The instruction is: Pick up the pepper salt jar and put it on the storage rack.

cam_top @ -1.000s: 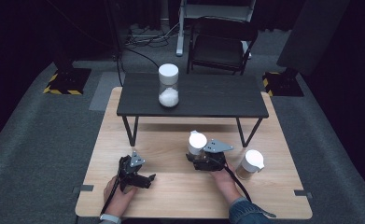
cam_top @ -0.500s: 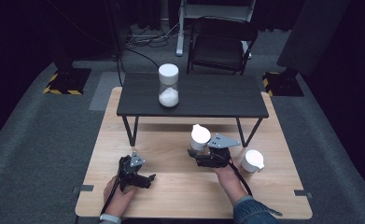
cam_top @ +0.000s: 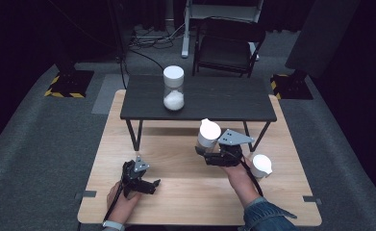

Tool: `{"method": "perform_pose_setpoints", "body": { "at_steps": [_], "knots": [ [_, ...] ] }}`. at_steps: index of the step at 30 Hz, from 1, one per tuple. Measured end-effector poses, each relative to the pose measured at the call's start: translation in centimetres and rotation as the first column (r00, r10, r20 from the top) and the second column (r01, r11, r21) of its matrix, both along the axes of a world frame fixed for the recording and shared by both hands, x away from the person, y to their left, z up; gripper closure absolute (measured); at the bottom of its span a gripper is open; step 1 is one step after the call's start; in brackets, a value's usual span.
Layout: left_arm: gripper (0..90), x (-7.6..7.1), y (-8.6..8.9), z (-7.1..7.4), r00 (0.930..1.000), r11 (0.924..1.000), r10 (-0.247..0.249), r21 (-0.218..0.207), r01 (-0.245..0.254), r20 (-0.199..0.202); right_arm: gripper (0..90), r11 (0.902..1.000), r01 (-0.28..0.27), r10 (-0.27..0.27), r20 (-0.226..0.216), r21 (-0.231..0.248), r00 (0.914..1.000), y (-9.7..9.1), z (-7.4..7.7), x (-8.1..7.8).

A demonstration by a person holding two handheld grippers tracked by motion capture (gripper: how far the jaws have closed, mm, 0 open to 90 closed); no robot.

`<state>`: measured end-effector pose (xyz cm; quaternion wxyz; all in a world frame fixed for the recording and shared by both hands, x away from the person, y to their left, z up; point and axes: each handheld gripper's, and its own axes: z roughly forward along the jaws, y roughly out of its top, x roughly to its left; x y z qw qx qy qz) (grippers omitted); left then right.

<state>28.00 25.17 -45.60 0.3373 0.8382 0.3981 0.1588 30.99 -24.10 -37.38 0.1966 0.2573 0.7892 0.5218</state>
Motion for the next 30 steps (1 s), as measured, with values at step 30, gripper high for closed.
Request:
{"method": "perform_pose_setpoints", "body": {
  "at_steps": [30],
  "knots": [
    [0.2,0.0,0.0,0.0,1.0000,1.0000,0.000,0.000,0.000,0.000,30.3,0.9995,0.016,-0.016,0.003,0.029,0.9999,1.0,6.3,1.8]
  ]
}}
